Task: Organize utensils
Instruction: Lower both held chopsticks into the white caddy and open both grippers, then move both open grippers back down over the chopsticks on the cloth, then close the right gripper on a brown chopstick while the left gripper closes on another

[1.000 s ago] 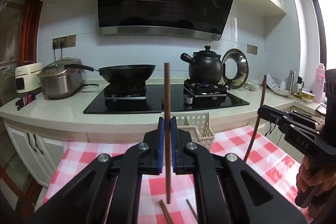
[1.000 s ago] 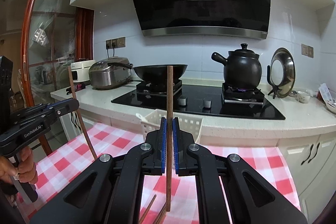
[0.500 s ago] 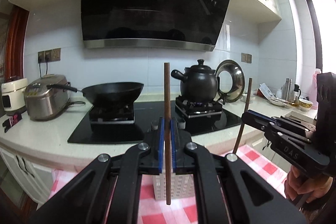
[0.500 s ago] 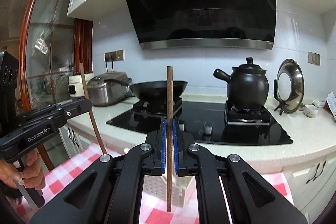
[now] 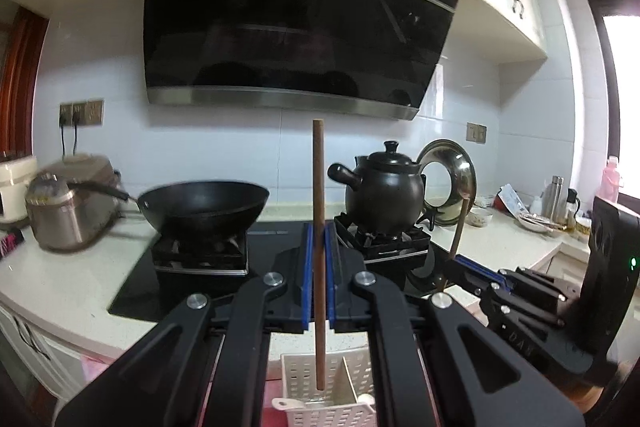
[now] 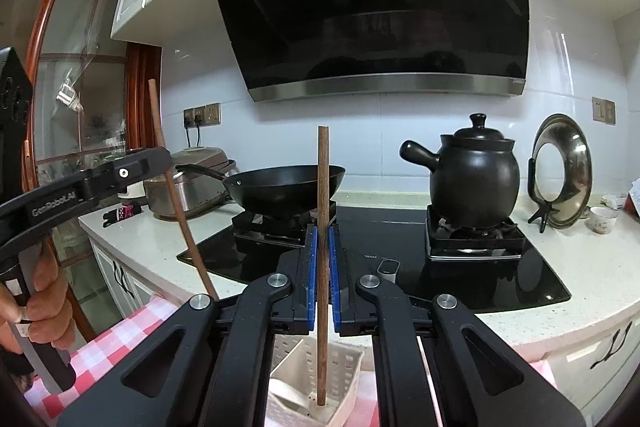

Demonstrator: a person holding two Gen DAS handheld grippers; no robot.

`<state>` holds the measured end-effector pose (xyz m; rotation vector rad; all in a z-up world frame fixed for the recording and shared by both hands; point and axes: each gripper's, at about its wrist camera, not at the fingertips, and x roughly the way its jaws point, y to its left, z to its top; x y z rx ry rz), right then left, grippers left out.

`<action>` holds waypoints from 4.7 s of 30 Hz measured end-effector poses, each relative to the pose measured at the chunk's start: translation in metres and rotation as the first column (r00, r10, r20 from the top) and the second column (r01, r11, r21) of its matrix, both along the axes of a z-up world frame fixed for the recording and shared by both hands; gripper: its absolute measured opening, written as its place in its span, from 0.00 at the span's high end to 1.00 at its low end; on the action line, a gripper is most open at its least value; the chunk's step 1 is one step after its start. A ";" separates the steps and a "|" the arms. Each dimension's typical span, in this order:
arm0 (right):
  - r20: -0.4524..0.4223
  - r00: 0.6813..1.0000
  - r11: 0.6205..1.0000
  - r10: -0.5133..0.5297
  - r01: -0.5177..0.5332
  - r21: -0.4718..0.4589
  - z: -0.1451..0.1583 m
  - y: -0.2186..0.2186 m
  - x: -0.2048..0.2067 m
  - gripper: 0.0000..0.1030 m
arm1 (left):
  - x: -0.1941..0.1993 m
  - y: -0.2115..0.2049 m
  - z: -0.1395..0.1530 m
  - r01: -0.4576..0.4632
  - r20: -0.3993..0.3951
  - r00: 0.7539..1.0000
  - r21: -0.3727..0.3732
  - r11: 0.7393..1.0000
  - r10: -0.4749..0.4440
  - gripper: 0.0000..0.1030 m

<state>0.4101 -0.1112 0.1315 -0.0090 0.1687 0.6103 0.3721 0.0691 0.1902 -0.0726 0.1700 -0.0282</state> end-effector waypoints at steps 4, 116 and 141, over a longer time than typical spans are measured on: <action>-0.016 1.000 1.000 0.006 -0.006 -0.022 -0.013 0.010 0.014 0.94 | 0.022 0.004 -0.022 -0.012 -0.042 0.999 -0.006 1.000 0.011 0.94; -0.545 0.819 0.938 -0.180 -0.024 -0.346 -0.233 0.004 -0.124 0.94 | -0.163 0.016 -0.280 -0.137 -0.636 0.770 -0.079 0.987 0.056 0.08; -0.583 0.805 0.957 -0.109 -0.075 -0.281 -0.233 -0.009 -0.124 0.93 | -0.136 0.003 -0.281 -0.209 -0.688 0.707 0.021 0.978 0.165 0.37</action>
